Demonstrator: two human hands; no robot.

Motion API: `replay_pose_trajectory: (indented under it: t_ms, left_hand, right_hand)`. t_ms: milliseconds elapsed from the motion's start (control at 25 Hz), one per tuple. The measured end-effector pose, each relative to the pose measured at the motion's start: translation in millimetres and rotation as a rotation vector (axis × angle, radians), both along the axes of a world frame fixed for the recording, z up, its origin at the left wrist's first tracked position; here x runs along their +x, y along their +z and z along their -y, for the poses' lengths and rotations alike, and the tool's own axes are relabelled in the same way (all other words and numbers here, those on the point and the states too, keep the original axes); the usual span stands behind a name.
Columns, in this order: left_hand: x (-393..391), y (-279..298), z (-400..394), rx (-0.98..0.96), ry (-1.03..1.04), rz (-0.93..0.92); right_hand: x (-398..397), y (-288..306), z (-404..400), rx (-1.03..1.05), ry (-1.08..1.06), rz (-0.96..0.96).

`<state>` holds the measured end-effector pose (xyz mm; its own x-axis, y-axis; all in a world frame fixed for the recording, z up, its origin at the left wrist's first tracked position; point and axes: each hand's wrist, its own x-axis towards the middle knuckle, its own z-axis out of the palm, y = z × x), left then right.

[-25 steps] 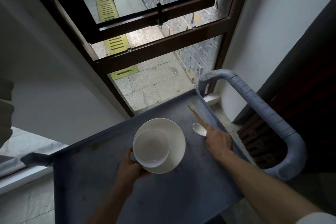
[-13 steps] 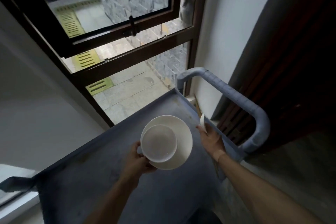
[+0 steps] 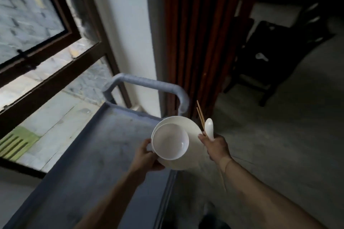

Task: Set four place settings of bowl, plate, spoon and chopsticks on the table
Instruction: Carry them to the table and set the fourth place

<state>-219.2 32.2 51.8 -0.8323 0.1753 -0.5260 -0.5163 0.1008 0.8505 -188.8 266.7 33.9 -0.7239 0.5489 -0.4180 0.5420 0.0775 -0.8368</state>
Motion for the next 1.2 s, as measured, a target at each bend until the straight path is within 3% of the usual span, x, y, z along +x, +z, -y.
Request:
replay_pose_trajectory:
  t_ms: [400, 480, 560, 840, 1200]
  left_hand:
    - [24.4, 11.2, -224.3, -0.053, -0.465, 0.013]
    - [49.8, 6.9, -307.3, -0.082, -0.593, 0.013]
    - [50.5, 10.2, -325.0, -0.101, -0.629, -0.012]
    - [116.6, 12.0, -504.8, -0.098, -0.866, 0.035]
    - [165.9, 18.0, -675.2, -0.088, -1.164, 0.02]
  right_hand:
    - [126.3, 16.5, -181.4, 0.087, -0.384, -0.004]
    - [175.7, 15.9, -245.7, 0.08, -0.524, -0.015]
    - [184.8, 21.0, -259.0, 0.073, -0.506, -0.005]
    - [293.9, 29.1, -387.7, 0.098, -0.779, -0.031]
    - [370.7, 38.6, -489.8, 0.094, -1.078, -0.042]
